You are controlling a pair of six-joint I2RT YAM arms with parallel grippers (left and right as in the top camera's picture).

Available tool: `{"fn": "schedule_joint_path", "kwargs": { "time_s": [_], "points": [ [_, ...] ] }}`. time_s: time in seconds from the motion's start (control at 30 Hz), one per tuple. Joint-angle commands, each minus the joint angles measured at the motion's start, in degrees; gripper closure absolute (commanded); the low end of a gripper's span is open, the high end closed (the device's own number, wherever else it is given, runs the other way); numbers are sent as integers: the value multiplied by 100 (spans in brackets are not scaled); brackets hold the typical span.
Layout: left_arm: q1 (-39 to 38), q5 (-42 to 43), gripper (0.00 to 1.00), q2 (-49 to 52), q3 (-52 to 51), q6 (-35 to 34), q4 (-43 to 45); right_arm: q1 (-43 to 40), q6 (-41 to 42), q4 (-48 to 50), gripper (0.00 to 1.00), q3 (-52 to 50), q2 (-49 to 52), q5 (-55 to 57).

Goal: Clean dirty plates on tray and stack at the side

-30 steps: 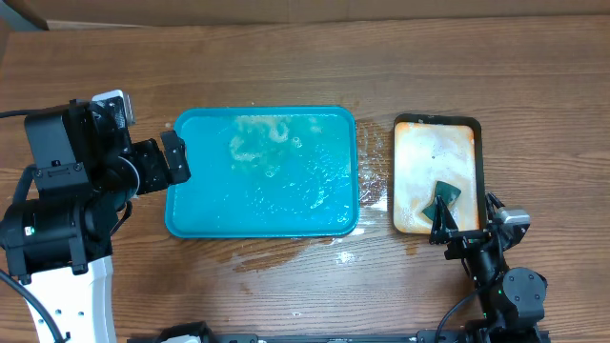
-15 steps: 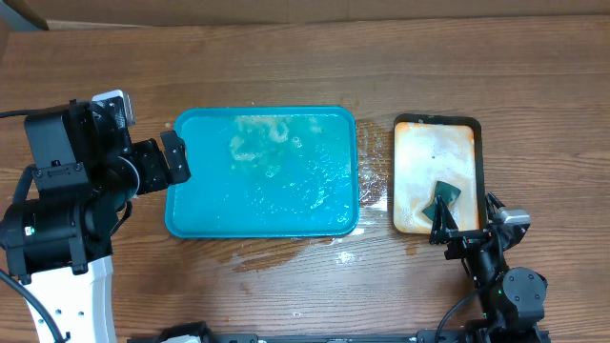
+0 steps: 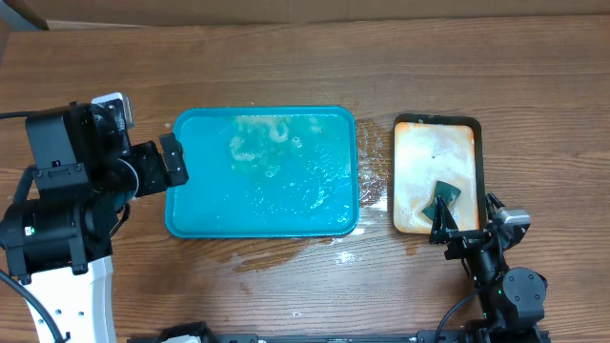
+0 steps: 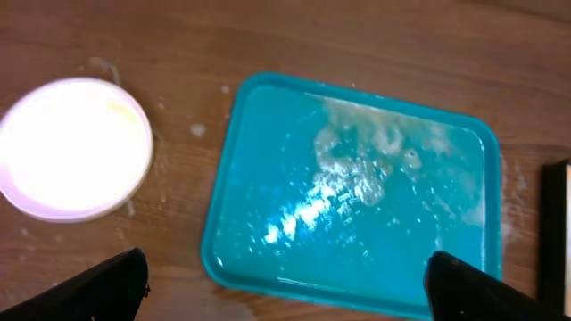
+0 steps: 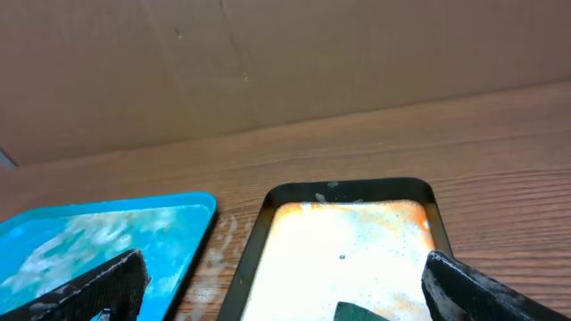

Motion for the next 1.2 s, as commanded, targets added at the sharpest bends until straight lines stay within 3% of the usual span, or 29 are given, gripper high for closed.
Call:
{"fn": "schedule_joint_path", "kwargs": {
  "time_s": [0.0,0.03,0.17,0.3,0.47,0.57,0.77,1.17],
  "points": [
    [-17,131,0,-20,74,968,525,-20,28,26,0,-15,-52,74],
    [-17,820,0,-105,70,1958,1241,-20,28,26,0,-15,-52,76],
    [-68,1954,0,-452,-94,3141,2949,-20,28,26,0,-15,-52,74],
    [-125,2337,0,-1154,-1045,3357,4540,-20,28,26,0,-15,-52,74],
    [-125,2350,0,-2723,-3412,3359,6164,-20,28,26,0,-15,-52,74],
    [-122,2350,0,-3611,-4662,3359,6435,-20,28,26,0,-15,-52,74],
    [-125,2358,0,-4752,-6170,3279,6435,-20,28,26,0,-15,-52,74],
    [-122,2588,0,-5952,-7587,2957,6345,-20,28,26,0,-15,-52,74]
  ]
}}
